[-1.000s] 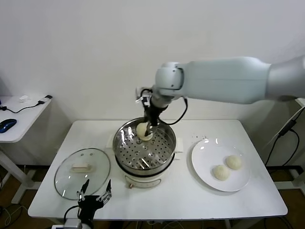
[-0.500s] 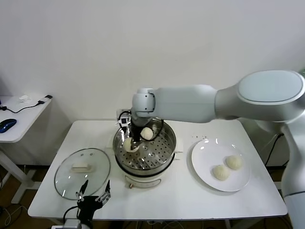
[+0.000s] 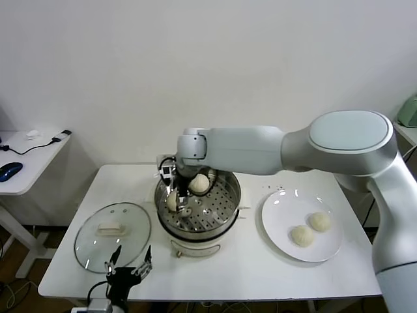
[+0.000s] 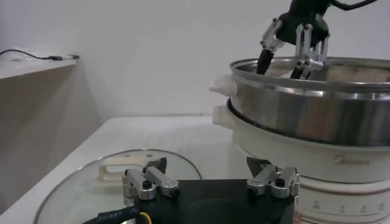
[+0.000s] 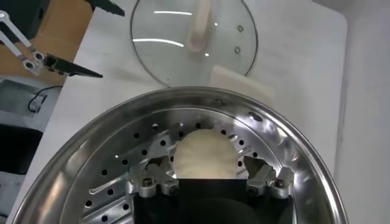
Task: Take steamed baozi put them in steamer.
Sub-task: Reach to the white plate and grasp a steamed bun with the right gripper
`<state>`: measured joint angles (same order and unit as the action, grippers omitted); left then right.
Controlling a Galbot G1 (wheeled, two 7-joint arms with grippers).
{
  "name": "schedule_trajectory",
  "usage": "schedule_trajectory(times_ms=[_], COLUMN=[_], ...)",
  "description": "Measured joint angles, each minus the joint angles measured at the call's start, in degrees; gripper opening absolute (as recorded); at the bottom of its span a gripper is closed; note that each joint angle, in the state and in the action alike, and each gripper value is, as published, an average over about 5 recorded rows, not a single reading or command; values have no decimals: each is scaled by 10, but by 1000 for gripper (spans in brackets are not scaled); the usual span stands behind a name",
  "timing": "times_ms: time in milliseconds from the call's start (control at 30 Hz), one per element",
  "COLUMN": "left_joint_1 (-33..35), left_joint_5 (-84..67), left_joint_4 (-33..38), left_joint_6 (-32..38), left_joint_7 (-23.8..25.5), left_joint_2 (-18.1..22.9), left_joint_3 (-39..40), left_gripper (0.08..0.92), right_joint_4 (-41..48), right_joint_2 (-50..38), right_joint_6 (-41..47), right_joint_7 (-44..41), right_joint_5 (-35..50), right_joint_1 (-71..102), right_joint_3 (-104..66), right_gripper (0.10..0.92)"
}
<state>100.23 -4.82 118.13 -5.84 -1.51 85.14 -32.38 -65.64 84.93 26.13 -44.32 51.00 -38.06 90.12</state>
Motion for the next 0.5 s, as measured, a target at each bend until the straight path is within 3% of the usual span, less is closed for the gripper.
schedule_trajectory(times_ms=[233,500], left_joint_1=[2,-4], left_joint_5=[1,1], left_joint_4=[6,6], left_joint_6=[0,-3], left_joint_7=[0,0], left_joint_2=[0,0], left_joint_3=[-1,-6], left_gripper=[823,823], right_joint_4=[-48,-139], right_joint_2=[-75,-231], right_joint_6=[-46,-92], right_joint_7=[-51,-101], right_joint_5=[-7,-43], right_joint_1=[-71,-174], right_joint_3=[24,97], right_gripper=[823,823])
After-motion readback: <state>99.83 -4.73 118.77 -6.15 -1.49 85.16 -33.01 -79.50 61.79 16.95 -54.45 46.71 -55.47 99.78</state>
